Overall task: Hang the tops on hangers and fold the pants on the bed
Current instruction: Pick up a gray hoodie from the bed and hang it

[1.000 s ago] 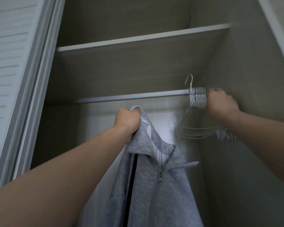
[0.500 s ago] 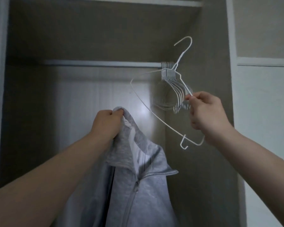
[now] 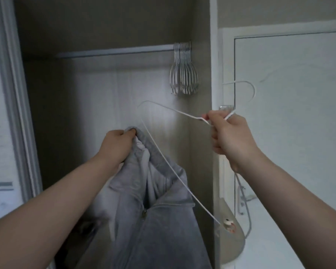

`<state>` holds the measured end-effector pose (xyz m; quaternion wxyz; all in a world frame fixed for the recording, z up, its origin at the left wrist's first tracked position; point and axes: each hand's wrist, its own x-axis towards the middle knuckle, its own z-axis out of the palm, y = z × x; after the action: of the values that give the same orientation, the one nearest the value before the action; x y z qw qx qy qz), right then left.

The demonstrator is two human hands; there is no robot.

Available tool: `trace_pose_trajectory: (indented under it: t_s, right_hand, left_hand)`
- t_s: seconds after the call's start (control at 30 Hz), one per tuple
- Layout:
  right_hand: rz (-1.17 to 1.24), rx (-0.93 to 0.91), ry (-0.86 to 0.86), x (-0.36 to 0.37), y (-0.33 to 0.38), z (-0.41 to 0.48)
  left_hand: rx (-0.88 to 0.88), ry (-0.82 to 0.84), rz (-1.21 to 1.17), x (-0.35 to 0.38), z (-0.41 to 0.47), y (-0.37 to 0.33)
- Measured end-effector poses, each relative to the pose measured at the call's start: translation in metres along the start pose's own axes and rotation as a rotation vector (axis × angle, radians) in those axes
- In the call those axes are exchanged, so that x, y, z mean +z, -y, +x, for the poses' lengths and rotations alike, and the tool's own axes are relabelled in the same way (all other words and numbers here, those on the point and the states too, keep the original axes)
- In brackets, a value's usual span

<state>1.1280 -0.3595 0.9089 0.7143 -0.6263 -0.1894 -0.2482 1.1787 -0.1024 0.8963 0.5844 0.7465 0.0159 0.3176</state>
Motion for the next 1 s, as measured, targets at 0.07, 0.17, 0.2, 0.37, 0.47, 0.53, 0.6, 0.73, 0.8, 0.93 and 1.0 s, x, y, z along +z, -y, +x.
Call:
trace_pose_trajectory:
  t_s: [0.07,0.17,0.2,0.37,0.47,0.53,0.6,0.73,0.8,0.93,1.0]
  right_hand:
    - [0.020,0.012,0.051,-0.035,-0.002,-0.030]
    - [0.027,0.010,0.107,-0.087,-0.009,-0.078]
    - [0.029,0.001,0.118,-0.102,-0.012,-0.094]
    - [-0.003,0.008,0.192,-0.172,-0.032,-0.182]
    - [-0.168,-0.028,0.249,-0.199,-0.041,-0.234]
    - [-0.220,-0.037,0.271,-0.213,-0.043,-0.261]
    - [-0.276,-0.033,0.273,-0.227,-0.039,-0.280]
    - [-0.432,-0.046,0.317,-0.256,-0.025,-0.309]
    - [-0.502,-0.040,0.317,-0.267,-0.020,-0.319]
    - [-0.672,-0.027,0.323,-0.277,-0.019,-0.338]
    - [-0.706,-0.024,0.327,-0.284,-0.017,-0.347]
  left_hand:
    - [0.008,-0.013,0.088,0.009,-0.028,-0.002]
    - [0.056,0.013,0.259,0.024,-0.072,-0.005]
    - [0.073,0.023,0.310,0.029,-0.087,-0.003]
    - [0.062,0.118,0.544,0.047,-0.159,0.010]
    - [0.064,0.223,0.581,0.059,-0.199,0.011]
    - [0.117,0.315,0.612,0.067,-0.226,0.007]
    - [0.199,0.400,0.673,0.074,-0.254,0.004]
    - [0.272,0.550,0.777,0.089,-0.309,0.001]
    - [0.283,0.592,0.840,0.101,-0.331,0.000]
    - [0.276,0.590,0.802,0.122,-0.361,0.004]
    - [0.256,0.590,0.792,0.127,-0.364,0.008]
